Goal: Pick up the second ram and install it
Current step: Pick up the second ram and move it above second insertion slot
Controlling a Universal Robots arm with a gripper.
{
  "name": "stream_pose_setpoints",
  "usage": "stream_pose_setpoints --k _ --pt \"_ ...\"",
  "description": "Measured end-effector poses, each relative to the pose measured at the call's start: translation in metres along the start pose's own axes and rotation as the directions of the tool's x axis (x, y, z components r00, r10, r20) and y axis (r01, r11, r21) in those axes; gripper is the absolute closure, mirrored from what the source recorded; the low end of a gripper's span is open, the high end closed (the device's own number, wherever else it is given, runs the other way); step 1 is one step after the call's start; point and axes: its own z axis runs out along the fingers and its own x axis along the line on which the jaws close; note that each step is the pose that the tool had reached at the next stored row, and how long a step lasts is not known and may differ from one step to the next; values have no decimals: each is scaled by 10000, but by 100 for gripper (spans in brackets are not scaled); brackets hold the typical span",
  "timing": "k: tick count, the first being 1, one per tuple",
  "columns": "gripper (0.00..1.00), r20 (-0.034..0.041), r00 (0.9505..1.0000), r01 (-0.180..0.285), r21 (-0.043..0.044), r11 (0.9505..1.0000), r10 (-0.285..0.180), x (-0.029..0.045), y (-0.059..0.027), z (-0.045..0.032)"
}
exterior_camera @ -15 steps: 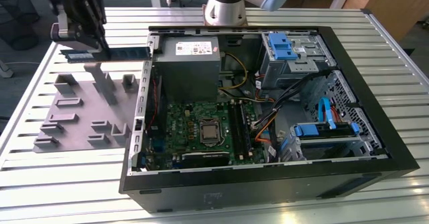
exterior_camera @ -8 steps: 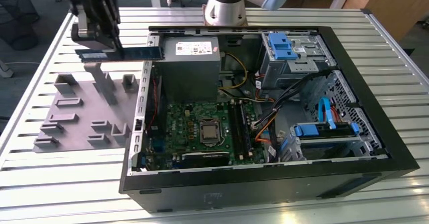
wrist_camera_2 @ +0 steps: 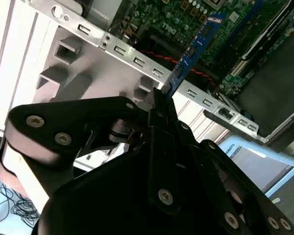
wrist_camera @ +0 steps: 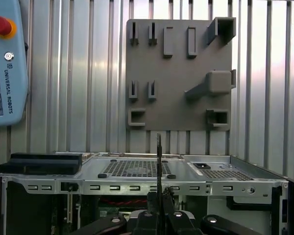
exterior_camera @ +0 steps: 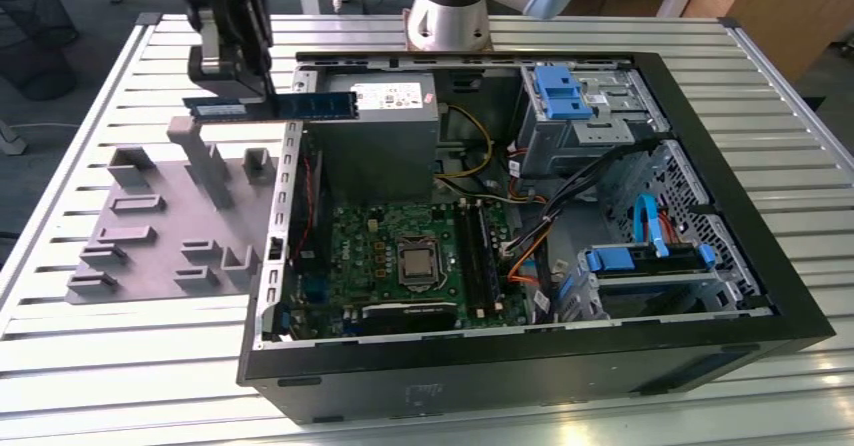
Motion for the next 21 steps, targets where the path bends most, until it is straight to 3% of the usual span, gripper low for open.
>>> stream_pose_setpoints --k 21 --pt "86 0 10000 0 0 10000 0 4 -560 5"
